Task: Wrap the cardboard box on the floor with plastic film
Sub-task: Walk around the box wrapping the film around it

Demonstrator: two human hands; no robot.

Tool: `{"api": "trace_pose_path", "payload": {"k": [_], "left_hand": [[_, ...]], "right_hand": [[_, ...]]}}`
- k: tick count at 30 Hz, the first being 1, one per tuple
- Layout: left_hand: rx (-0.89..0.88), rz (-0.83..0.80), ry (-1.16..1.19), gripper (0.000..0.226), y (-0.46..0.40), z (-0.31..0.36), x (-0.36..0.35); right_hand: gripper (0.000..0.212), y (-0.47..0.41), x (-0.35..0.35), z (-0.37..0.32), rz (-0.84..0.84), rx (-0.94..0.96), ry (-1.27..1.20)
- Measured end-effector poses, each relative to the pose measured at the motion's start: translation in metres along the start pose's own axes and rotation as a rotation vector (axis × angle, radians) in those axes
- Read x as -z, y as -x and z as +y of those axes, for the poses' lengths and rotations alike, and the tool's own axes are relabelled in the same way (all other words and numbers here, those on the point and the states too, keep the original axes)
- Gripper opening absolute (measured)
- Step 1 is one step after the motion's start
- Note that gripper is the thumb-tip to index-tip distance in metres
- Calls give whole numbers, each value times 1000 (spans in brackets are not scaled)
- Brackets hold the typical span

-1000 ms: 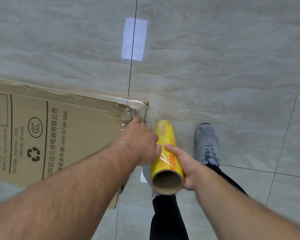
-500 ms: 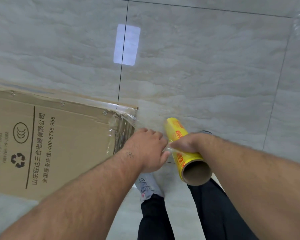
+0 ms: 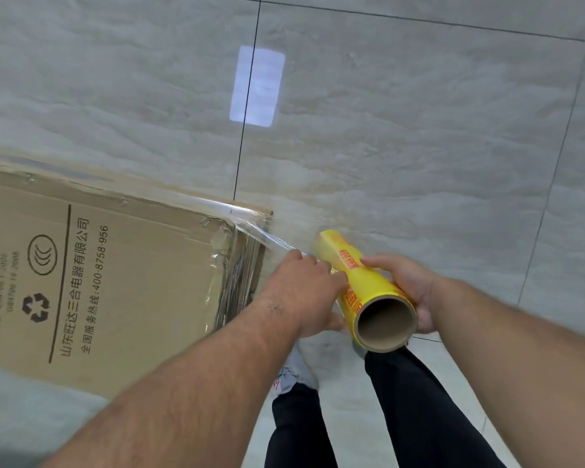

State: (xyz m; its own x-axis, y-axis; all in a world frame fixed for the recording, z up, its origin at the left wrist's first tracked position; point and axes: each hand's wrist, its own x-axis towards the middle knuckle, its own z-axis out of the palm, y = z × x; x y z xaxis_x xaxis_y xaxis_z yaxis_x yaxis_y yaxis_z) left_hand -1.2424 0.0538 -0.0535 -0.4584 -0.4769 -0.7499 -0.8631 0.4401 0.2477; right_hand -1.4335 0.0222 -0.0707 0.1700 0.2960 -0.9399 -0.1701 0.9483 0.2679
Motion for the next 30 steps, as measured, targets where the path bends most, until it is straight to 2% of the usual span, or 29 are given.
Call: {"api": "trace_pose_path", "payload": {"k": [2, 4, 7, 9, 11, 14, 15, 19, 23, 26, 30], "left_hand": [[-3, -12, 1, 70, -1, 2, 4], [-12, -43, -10, 66, 2, -2, 8], [30, -142, 115, 50, 5, -21, 24], [152, -104, 207, 46, 3, -41, 35], [255, -89, 106, 50, -1, -57, 34], [316, -370, -243, 68, -1, -58, 12], [316, -416, -315, 71, 1, -56, 5], [295, -369, -379, 75, 5, -57, -2], [289, -370, -439, 73, 7, -57, -2], [287, -356, -417, 72, 6, -57, -2], [293, -333, -399, 71, 2, -59, -5]], "right_hand": [[71, -10, 9, 12, -51, 12, -99], [80, -17, 12, 19, -34, 18, -80], [115, -28, 20, 31, 166, 82, 267], [131, -34, 24, 42, 302, 108, 499], [125, -30, 14, 48, 368, 100, 591], [107, -33, 0, 48, 366, 100, 599], [104, -35, -3, 48, 350, 87, 592], [90, -44, -8, 47, 353, 64, 561], [64, -42, -5, 51, 302, -4, 225], [71, -41, 7, 51, 275, -64, 112], [81, -42, 14, 56, 237, -65, 132]]}}
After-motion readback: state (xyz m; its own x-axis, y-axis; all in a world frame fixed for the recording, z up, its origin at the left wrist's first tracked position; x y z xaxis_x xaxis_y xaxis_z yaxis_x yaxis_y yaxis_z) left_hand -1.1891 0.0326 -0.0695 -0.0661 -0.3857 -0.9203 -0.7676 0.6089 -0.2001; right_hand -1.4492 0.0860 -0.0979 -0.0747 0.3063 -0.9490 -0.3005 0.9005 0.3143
